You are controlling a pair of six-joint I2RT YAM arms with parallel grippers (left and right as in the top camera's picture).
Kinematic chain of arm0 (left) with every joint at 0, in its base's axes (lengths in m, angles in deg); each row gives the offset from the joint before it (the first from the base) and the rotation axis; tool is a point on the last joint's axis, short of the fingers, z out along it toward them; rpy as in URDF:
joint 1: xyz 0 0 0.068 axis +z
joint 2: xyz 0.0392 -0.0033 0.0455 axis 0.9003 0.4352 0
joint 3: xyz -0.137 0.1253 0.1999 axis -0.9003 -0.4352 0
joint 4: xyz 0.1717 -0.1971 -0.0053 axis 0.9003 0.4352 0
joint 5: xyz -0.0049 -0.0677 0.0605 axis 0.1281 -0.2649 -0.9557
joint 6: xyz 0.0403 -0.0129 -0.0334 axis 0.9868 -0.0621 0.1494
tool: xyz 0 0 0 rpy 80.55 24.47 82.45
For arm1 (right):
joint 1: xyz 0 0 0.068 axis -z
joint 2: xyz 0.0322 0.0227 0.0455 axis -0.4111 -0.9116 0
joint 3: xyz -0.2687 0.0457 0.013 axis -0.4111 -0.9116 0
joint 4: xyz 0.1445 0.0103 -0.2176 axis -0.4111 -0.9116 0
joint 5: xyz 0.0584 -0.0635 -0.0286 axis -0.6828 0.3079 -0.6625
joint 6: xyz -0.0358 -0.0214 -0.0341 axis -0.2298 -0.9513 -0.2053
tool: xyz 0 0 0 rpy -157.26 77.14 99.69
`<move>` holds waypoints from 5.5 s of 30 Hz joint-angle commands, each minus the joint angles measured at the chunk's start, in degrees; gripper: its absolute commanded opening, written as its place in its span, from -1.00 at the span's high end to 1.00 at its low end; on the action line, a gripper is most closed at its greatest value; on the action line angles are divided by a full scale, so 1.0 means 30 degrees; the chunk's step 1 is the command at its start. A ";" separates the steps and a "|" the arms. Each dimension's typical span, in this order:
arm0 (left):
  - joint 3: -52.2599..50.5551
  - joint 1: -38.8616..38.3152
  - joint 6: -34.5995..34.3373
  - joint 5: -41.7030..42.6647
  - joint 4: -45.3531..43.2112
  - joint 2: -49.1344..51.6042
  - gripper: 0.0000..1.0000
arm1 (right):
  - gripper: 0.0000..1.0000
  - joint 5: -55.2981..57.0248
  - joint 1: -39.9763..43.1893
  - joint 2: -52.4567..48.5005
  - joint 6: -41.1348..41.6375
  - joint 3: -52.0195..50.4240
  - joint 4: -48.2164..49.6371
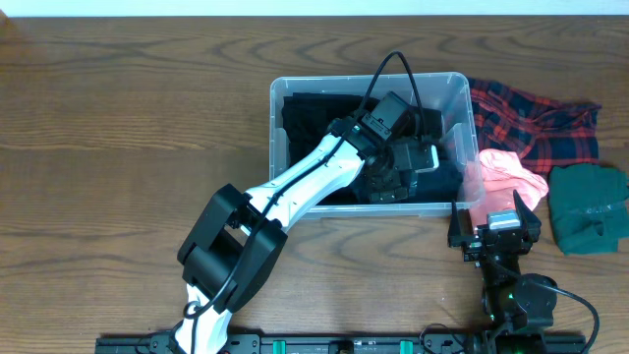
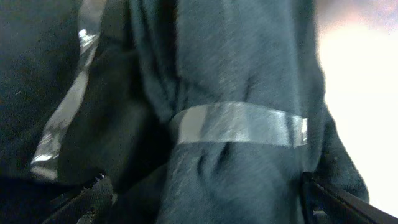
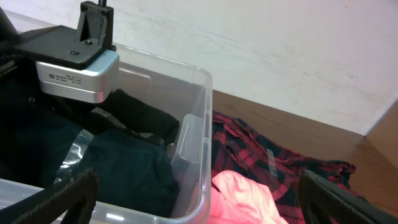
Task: Pack container
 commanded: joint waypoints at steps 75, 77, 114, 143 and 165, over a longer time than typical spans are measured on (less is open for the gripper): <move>0.0160 2.7715 -1.3835 -0.5304 -0.2361 -0.6215 -0.96 | -0.98 -0.0590 0.0058 0.0029 -0.0160 -0.0044 0.1523; 0.0160 2.7715 -1.3835 -0.5304 -0.2361 -0.6215 -0.96 | -0.99 -0.1392 0.0058 0.0029 -0.0175 0.0036 0.2127; 0.0160 2.7715 -1.3835 -0.5304 -0.2361 -0.6215 -0.96 | -0.98 -0.6878 0.9799 -2.1784 0.2834 1.5744 -0.7286; 0.0160 2.7715 -1.3835 -0.5304 -0.2361 -0.6215 -0.96 | -0.99 -0.2579 0.9857 -2.7190 0.5472 1.5518 -0.8276; 0.0160 2.7715 -1.3835 -0.5304 -0.2361 -0.6215 -0.96 | -0.98 -0.2594 0.9857 -3.1175 0.5479 1.5497 -0.7985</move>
